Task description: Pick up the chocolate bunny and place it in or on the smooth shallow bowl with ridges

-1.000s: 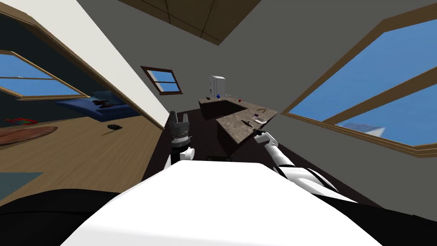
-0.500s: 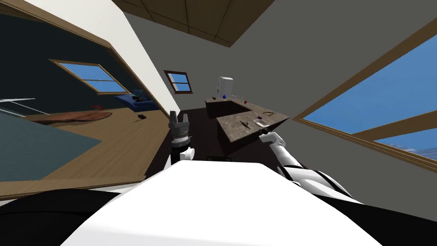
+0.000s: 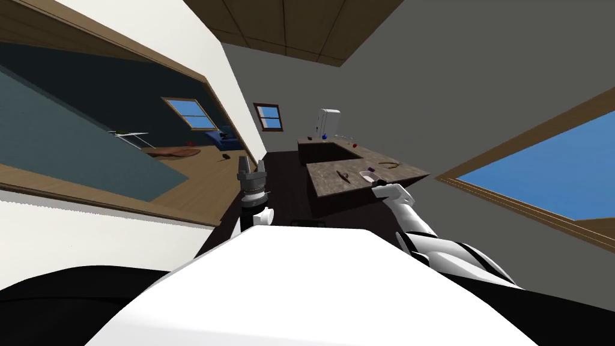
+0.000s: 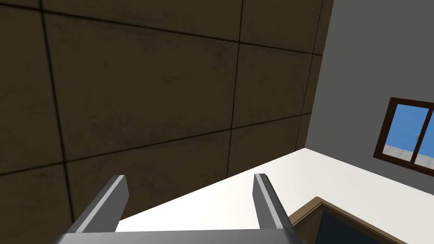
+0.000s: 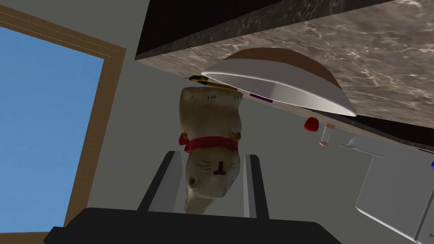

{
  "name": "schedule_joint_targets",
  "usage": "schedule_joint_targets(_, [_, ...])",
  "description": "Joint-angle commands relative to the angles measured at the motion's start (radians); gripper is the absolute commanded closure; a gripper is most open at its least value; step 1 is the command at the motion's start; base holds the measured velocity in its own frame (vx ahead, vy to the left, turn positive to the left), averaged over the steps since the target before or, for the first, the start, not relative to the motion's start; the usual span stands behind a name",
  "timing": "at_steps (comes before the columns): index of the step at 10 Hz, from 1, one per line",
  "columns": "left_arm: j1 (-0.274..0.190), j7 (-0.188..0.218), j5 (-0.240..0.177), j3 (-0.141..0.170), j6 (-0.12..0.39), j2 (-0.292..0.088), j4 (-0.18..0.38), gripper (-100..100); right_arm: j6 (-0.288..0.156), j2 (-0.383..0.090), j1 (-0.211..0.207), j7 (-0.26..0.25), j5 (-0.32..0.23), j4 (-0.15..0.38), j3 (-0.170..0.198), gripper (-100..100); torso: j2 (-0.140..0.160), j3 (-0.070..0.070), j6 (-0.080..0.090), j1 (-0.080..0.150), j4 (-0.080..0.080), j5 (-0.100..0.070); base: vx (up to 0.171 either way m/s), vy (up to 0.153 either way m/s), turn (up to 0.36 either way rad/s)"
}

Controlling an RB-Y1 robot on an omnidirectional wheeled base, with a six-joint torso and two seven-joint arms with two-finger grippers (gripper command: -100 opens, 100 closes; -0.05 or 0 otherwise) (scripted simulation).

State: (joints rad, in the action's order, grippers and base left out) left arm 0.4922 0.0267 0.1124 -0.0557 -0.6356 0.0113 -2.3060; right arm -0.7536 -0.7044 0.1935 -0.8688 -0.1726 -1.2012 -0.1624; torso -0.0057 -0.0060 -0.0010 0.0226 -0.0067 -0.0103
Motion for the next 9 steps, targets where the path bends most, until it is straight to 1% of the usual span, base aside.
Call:
schedule_joint_targets(1, [0.000, 0.000, 0.000, 0.000, 0.000, 0.000, 0.000, 0, -0.022, -0.010, 0.019, -0.016, 0.012, 0.018, -0.025, 100, 0.000, 0.000, 0.000, 0.000, 0.000, 0.000, -0.108, -0.202, 0.301])
schedule_joint_targets(2, [0.000, 0.000, 0.000, 0.000, 0.000, 0.000, 0.000, 0, -0.037, -0.017, 0.023, -0.025, 0.020, 0.020, -0.040, 100, -0.001, 0.000, 0.000, -0.003, 0.000, 0.000, -0.069, -0.150, 0.277])
schedule_joint_targets(4, [0.000, 0.000, 0.000, 0.000, 0.000, 0.000, 0.000, 0, -0.066, -0.029, 0.033, -0.041, 0.035, 0.024, -0.069, 100, -0.006, -0.003, -0.001, -0.005, 0.000, 0.001, -0.015, -0.169, 0.284])
schedule_joint_targets(5, [0.000, 0.000, 0.000, 0.000, 0.000, 0.000, 0.000, 0, -0.092, -0.038, 0.045, -0.054, 0.045, 0.027, -0.096, 100, -0.008, -0.004, -0.001, -0.006, -0.001, 0.001, -0.017, -0.208, 0.391])
schedule_joint_targets(6, [0.000, 0.000, 0.000, 0.000, 0.000, 0.000, 0.000, 0, -0.104, -0.041, 0.051, -0.058, 0.049, 0.027, -0.109, 100, -0.009, -0.005, -0.003, -0.004, -0.001, 0.000, 0.008, -0.212, 0.298])
schedule_joint_targets(8, [0.001, 0.000, 0.000, 0.000, 0.000, 0.000, 0.000, 0, -0.146, -0.049, 0.073, -0.071, 0.058, 0.026, -0.150, 100, -0.013, -0.007, -0.001, -0.005, -0.001, 0.000, 0.072, -0.151, 0.201])
schedule_joint_targets(9, [0.001, 0.000, 0.000, 0.000, 0.000, 0.000, 0.000, 0, -0.162, -0.051, 0.080, -0.074, 0.059, 0.025, -0.164, 100, -0.016, -0.008, -0.002, -0.008, -0.002, 0.001, 0.142, -0.109, 0.172])
